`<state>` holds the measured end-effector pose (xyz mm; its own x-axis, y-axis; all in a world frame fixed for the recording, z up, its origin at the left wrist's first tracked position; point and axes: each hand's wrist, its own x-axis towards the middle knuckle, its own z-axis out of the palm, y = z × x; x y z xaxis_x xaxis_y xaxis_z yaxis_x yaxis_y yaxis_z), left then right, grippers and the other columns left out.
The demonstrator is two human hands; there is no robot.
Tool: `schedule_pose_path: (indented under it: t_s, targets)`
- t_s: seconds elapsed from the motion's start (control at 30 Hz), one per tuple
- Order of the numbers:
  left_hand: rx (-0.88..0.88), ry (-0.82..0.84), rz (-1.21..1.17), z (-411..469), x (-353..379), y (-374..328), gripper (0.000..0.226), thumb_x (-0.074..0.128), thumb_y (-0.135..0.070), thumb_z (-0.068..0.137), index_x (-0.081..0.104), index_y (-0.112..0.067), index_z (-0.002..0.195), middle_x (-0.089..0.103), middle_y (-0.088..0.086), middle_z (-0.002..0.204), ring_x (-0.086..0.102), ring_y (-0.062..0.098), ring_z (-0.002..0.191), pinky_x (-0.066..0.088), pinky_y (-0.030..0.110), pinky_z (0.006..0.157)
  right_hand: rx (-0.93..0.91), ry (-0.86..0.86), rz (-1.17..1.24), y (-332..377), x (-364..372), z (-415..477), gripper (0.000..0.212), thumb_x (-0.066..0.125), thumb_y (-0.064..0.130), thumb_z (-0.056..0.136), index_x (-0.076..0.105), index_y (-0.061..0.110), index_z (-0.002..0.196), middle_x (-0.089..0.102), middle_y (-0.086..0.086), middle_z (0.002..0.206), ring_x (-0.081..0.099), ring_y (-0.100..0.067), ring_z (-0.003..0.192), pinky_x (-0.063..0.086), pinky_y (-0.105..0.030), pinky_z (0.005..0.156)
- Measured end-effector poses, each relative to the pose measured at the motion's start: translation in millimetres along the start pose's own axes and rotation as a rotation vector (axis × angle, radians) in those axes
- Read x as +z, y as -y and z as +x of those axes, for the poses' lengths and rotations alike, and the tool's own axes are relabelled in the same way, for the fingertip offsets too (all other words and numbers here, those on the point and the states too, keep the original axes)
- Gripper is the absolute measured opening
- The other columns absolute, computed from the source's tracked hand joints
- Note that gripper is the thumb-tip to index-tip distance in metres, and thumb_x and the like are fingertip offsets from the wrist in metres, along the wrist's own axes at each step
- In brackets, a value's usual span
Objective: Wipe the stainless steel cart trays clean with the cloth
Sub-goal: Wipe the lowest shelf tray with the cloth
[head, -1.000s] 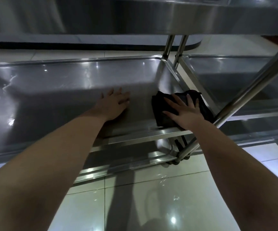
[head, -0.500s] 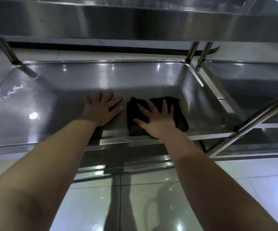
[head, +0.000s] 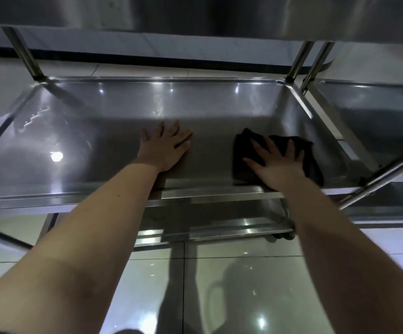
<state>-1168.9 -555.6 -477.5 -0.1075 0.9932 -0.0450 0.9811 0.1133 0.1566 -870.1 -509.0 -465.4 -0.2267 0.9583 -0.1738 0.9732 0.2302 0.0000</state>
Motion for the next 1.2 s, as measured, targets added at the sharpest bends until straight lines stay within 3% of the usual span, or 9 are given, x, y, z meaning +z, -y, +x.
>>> schedule_pose_path:
  t_s: [0.17, 0.23, 0.4, 0.47, 0.53, 0.6, 0.73, 1.0, 1.2]
  targets:
    - [0.028, -0.127, -0.455, -12, -19, 8, 0.051, 0.025, -0.042, 0.106, 0.007, -0.048, 0.153, -0.01, -0.007, 0.164, -0.012, 0.019, 0.15, -0.007, 0.052, 0.119, -0.235, 0.0, 0.011, 151, 6, -25, 0.07, 0.012, 0.082, 0.084, -0.005, 0.057, 0.147, -0.01, 0.016, 0.162, -0.02, -0.048, 0.143, -0.015, -0.067, 0.109]
    - [0.036, -0.178, -0.424, -23, -26, 9, 0.051, 0.027, -0.039, 0.106, 0.01, -0.046, 0.153, -0.001, -0.006, 0.165, -0.01, 0.019, 0.151, -0.008, 0.048, 0.12, -0.272, 0.043, 0.007, 172, 4, -28, 0.069, 0.012, 0.08, 0.086, -0.007, 0.055, 0.148, -0.012, 0.015, 0.162, -0.023, -0.047, 0.142, -0.017, -0.065, 0.109]
    - [0.067, -0.125, -0.127, -39, -30, -31, 0.056, 0.03, -0.039, 0.105, 0.013, -0.028, 0.157, 0.003, 0.003, 0.165, -0.006, 0.024, 0.151, -0.007, 0.043, 0.12, -0.123, -0.09, 0.194, 105, -9, -9, 0.056, 0.017, 0.058, 0.1, 0.013, 0.041, 0.153, 0.002, 0.011, 0.164, -0.014, -0.036, 0.148, -0.004, -0.056, 0.118]
    - [0.118, -0.028, -0.048, -42, -20, -65, 0.057, 0.028, -0.043, 0.104, 0.01, -0.029, 0.157, 0.004, 0.004, 0.165, -0.003, 0.024, 0.151, -0.007, 0.049, 0.119, -0.057, -0.11, 0.311, 74, -8, -2, 0.051, 0.02, 0.049, 0.104, 0.025, 0.034, 0.153, 0.017, 0.006, 0.163, 0.002, -0.031, 0.15, 0.003, -0.057, 0.119]
    - [0.049, 0.076, -0.025, -44, -9, -92, 0.056, 0.021, -0.051, 0.103, 0.001, -0.04, 0.155, -0.003, 0.0, 0.165, -0.006, 0.026, 0.151, -0.012, 0.063, 0.114, -0.045, -0.069, 0.395, 60, -1, -3, 0.05, 0.02, 0.043, 0.105, 0.024, 0.032, 0.154, 0.018, 0.006, 0.163, 0.005, -0.024, 0.15, 0.002, -0.054, 0.12]
    - [-0.077, 0.095, -0.003, -43, 1, -100, 0.058, 0.012, -0.065, 0.098, -0.006, -0.051, 0.151, -0.01, -0.006, 0.164, -0.013, 0.032, 0.149, -0.018, 0.073, 0.103, -0.05, -0.062, 0.399, 56, 8, -5, 0.051, 0.015, 0.046, 0.105, 0.016, 0.038, 0.155, 0.01, 0.014, 0.163, -0.001, -0.019, 0.151, -0.005, -0.053, 0.119]
    - [-0.17, 0.075, 0.031, -48, 2, -75, 0.078, 0.003, -0.09, 0.076, -0.01, -0.059, 0.146, -0.012, -0.01, 0.164, -0.02, 0.037, 0.147, -0.025, 0.075, 0.095, -0.096, -0.02, 0.251, 54, 14, -4, 0.055, 0.001, 0.064, 0.094, -0.001, 0.055, 0.149, -0.001, 0.019, 0.163, -0.009, -0.022, 0.15, -0.012, -0.057, 0.116]
    - [-0.337, 0.088, 0.064, -74, -18, 52, 0.086, -0.002, -0.097, 0.06, -0.013, -0.066, 0.14, -0.011, -0.014, 0.163, -0.017, 0.035, 0.148, -0.01, 0.075, 0.105, -0.107, 0.033, 0.051, 63, 13, -7, 0.075, 0.007, 0.092, 0.069, -0.01, 0.067, 0.138, -0.014, 0.017, 0.161, -0.018, -0.037, 0.147, -0.012, -0.065, 0.112]
    - [-0.229, 0.112, 0.033, -64, -11, -5, 0.074, 0.006, -0.094, 0.071, -0.014, -0.069, 0.138, -0.011, -0.015, 0.163, -0.017, 0.041, 0.147, -0.009, 0.077, 0.103, -0.084, 0.064, 0.037, 69, 9, -11, 0.07, 0.012, 0.087, 0.076, -0.013, 0.067, 0.138, -0.017, 0.014, 0.162, -0.019, -0.041, 0.146, -0.014, -0.066, 0.11]
